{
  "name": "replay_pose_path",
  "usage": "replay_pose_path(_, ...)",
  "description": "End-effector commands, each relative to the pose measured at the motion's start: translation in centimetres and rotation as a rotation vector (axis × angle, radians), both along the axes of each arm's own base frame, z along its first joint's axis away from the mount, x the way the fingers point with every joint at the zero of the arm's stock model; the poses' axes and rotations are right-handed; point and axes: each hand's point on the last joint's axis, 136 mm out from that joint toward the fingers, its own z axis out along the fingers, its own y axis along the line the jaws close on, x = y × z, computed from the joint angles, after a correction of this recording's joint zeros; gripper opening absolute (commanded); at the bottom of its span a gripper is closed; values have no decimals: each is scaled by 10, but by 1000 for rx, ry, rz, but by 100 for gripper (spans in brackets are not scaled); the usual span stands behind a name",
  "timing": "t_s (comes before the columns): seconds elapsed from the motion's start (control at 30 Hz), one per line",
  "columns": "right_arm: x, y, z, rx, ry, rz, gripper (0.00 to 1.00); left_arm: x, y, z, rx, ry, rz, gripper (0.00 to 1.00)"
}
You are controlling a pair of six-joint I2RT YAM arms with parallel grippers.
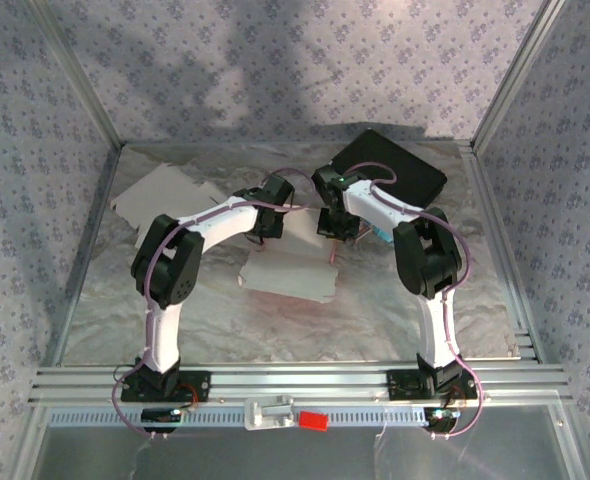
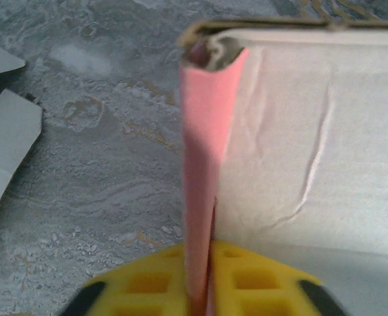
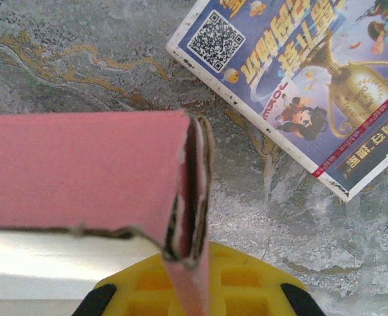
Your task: Fold the paper box
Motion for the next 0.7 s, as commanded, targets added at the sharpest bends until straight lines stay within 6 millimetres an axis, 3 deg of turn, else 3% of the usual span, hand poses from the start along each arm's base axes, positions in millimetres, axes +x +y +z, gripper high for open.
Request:
replay_pose_path(0.0,-14,-7,-24,-39,90,-13,0,11,-1,23,-32,-52,8,27)
replay_pose_path(0.03,-13,-7,-24,-38,88,-12,0,16,-4,28,-64,-59,-1,35)
replay_pose_path(0.1,-12,-6,-24,-31,87,-13,0,21,-9,31,-137,-42,-18,39)
replay_pose_path(0.27,-11,-4,-25,-28,89,-7,0,23,-23,23,-203,23,-90,36)
replay_pose_path(0.43,-11,-5,-24,-27,92,-11,0,18,-16,9,-172,63,-81,24)
replay_pose_path(0.67,-11,-6,-24,-30,96,-16,0,12,-10,5,-145,68,-82,34)
